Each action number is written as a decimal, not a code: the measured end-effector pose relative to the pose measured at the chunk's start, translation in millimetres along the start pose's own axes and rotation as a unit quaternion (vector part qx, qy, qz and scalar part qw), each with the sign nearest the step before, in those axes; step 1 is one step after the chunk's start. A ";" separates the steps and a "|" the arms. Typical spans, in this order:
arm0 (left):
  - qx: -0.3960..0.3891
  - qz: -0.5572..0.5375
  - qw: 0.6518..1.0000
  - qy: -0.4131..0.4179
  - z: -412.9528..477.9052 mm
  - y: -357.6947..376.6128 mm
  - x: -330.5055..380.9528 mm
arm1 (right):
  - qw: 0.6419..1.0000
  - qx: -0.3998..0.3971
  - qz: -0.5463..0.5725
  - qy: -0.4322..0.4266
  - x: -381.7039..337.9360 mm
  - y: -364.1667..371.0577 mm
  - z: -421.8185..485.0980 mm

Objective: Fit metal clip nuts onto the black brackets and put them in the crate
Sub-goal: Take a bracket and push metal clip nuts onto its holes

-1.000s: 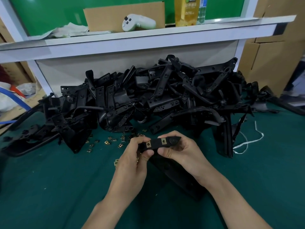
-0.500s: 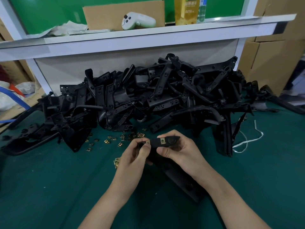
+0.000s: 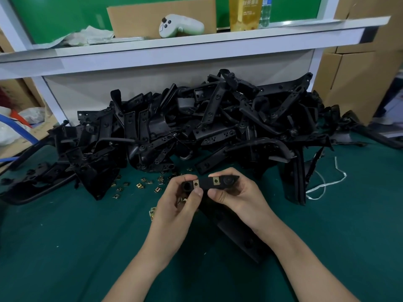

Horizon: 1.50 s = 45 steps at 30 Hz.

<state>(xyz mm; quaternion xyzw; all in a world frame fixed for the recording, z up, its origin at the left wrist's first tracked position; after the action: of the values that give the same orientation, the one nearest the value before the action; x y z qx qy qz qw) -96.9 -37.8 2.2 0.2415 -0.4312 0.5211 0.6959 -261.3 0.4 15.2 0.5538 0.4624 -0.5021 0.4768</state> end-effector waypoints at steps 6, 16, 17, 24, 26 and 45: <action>-0.010 0.040 0.998 0.039 0.7 -1.8 -1.2 | 1.000 -0.009 0.007 -0.004 -2.4 1.4 -1.4; 0.024 0.080 0.994 0.065 -0.3 -2.5 5.0 | 1.000 -0.004 0.002 -0.016 -5.6 3.7 -3.8; 0.035 0.089 0.992 0.078 -0.7 -2.8 7.4 | 1.000 -0.006 0.008 -0.022 -7.3 4.8 -5.1; 0.064 0.198 0.947 0.243 -3.1 -7.3 27.3 | 0.993 0.016 -0.009 -0.118 -25.4 5.6 -17.4; 0.070 0.245 0.914 0.316 -3.6 -7.9 28.3 | 0.990 0.032 -0.028 -0.137 -25.0 5.3 -17.4; 0.091 0.321 0.883 0.331 -2.7 -14.2 15.0 | 0.873 0.210 -0.260 -0.354 -2.4 7.1 -18.3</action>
<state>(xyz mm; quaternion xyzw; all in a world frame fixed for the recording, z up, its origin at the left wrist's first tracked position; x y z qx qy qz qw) -81.4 -32.7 15.2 -0.0345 -0.1810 0.8024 0.5676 -252.3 17.6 18.8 0.2858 0.2739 -0.8558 0.3331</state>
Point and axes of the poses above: each hand's wrist, its own z-axis towards the middle knuckle, its own y-axis out of the palm, x = y × z, the point moved 2 cm from there along z, towards the middle knuckle, and after that the axes turned 14 degrees about y, right-handed, at the moved point
